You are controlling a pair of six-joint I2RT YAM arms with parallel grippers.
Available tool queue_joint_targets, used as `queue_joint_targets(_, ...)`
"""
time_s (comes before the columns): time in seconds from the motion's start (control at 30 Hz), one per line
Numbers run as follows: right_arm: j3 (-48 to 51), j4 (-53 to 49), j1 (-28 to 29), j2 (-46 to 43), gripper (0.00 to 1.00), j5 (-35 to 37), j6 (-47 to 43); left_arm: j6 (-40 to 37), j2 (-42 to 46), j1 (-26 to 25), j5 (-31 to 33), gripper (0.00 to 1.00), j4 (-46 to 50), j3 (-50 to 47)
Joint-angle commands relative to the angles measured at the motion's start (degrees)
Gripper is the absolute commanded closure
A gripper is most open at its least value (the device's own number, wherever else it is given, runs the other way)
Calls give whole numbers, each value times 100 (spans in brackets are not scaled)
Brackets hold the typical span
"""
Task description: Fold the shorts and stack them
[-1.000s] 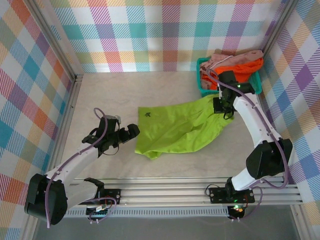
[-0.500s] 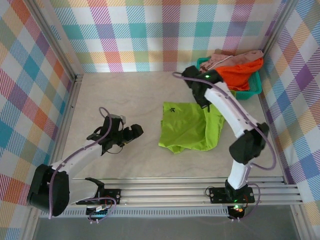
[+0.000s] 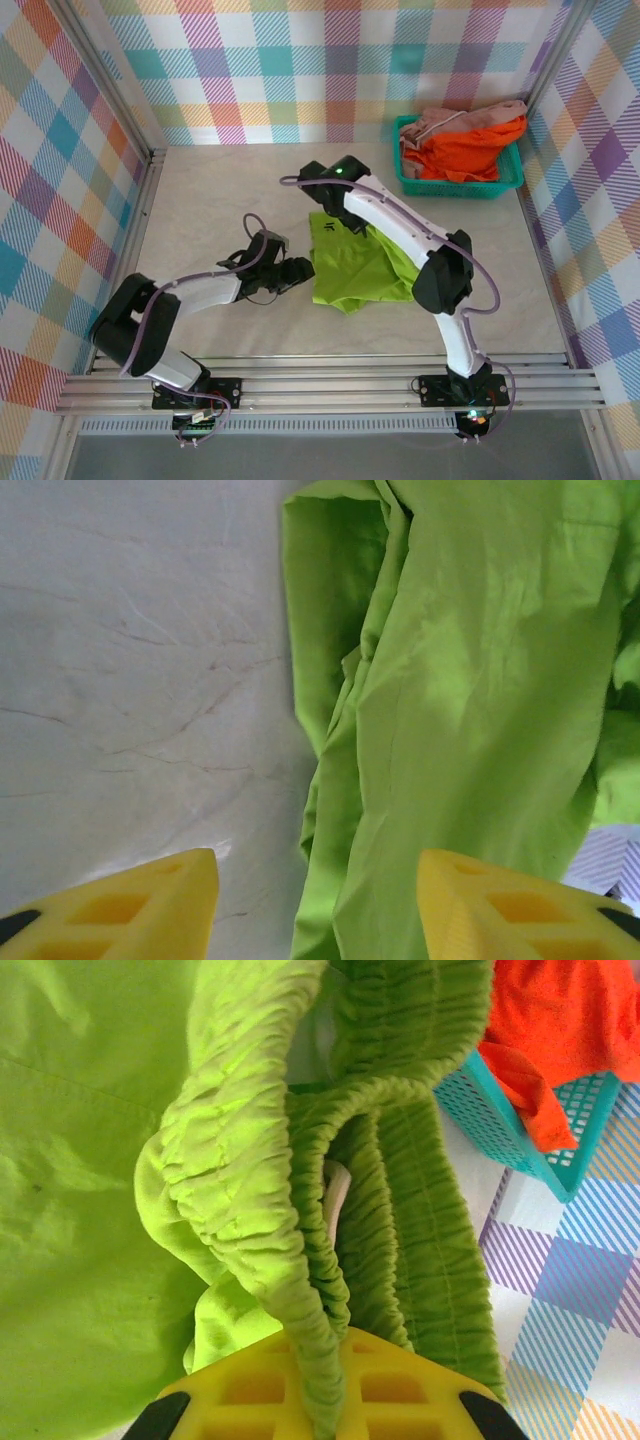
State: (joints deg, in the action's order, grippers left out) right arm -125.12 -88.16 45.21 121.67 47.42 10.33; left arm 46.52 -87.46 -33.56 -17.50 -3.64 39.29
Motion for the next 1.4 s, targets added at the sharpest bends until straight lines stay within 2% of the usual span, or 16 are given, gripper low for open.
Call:
queue_joint_targets(0.0, -257, -245, 64, 142, 100, -52, 272, 119, -221, -252, 54, 49, -365, 203)
queue_joint_targets(0.3, 55, 457, 135, 58, 100, -1592, 620, 329, -827, -612, 274, 73, -680, 134)
queue_joint_targets(0.57, 1068, 1733, 139, -236, 97, -3443, 1071, 472, -975, -695, 369, 76, -850, -1)
queue_joint_targets(0.67, 1565, 2362, 142, -342, 86, -4151, 1309, 463, -915, -700, 400, 76, -823, -39)
queue_joint_targets(0.77, 1819, 3016, 99, -574, 66, -5008, 1446, 478, -714, -701, 525, 76, -764, -137)
queue_joint_targets(0.83, 1950, 3442, -47, -898, 45, -5661, 1648, 532, -446, -701, 697, 71, -686, -249)
queue_joint_targets(0.87, 2044, 3649, -144, -1087, 39, -5890, 1772, 558, -304, -702, 788, 68, -622, -295)
queue_joint_targets(0.93, 2431, 4169, -451, -1646, 30, -6303, 2086, 595, 61, -698, 985, 59, -426, -404)
queue_joint_targets(1.03, 3312, 4973, -986, -2586, 20, -6701, 2536, 580, 640, -676, 1152, 51, -9, -458)
queue_joint_targets(1.13, 4347, 5638, -1486, -3408, 15, -6935, 2928, 418, 1250, -536, 1134, 36, 571, -256)
queue_joint_targets(1.27, 5452, 6134, -1840, -3916, 15, -7140, 3196, 42, 1743, -178, 852, 24, 1340, 540)
queue_joint_targets(1.37, 6019, 6757, -1893, -3902, 15, -7671, 3660, 40, 1535, 178, 291, 23, 1331, 1299)
